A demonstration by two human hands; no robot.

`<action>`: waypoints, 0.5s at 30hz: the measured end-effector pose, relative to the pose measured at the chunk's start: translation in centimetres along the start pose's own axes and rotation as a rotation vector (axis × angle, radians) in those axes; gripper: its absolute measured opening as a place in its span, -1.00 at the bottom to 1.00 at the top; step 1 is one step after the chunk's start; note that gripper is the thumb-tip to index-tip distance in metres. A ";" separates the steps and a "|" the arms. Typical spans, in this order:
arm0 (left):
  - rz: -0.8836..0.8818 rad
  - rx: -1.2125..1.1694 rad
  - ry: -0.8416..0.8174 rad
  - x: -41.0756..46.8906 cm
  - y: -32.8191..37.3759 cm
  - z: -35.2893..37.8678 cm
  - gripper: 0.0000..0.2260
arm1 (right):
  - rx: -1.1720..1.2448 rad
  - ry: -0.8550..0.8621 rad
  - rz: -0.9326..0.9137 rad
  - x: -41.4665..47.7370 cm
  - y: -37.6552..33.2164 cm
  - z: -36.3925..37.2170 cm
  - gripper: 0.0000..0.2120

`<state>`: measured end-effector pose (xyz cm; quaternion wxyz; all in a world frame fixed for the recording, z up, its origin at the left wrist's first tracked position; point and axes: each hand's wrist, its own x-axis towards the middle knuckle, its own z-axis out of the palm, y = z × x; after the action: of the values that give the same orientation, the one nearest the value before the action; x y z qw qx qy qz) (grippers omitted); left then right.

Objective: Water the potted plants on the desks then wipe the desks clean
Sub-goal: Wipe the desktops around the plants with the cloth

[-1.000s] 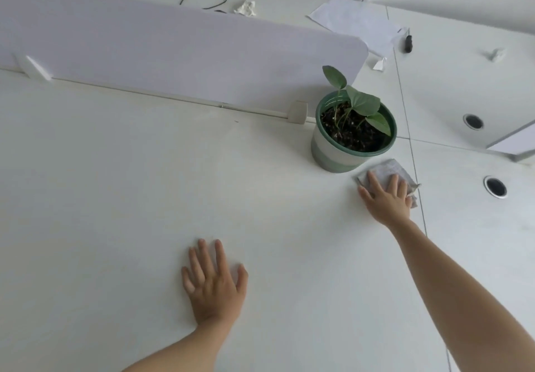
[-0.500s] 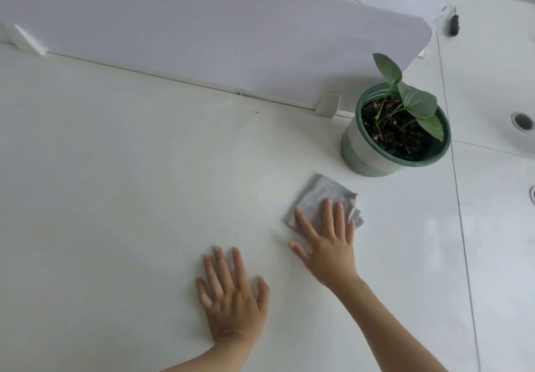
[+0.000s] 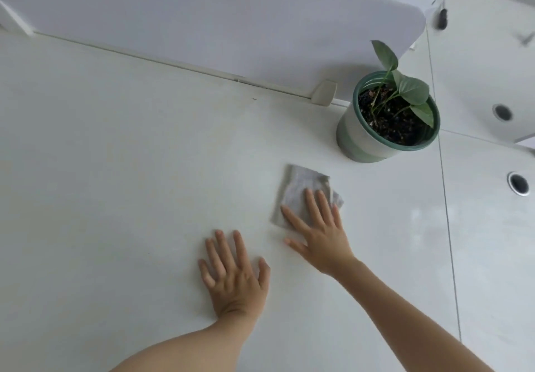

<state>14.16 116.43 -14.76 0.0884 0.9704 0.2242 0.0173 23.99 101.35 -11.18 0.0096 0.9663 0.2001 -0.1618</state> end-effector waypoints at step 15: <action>0.031 -0.072 -0.085 0.4 0.2 -1.0 -0.45 | 0.456 0.135 0.950 -3.6 2.5 -1.5 -0.51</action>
<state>14.59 116.58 -13.76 0.1327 0.9698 0.2042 -0.0146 22.28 97.78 -8.77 -0.1412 0.9363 -0.2998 -0.1165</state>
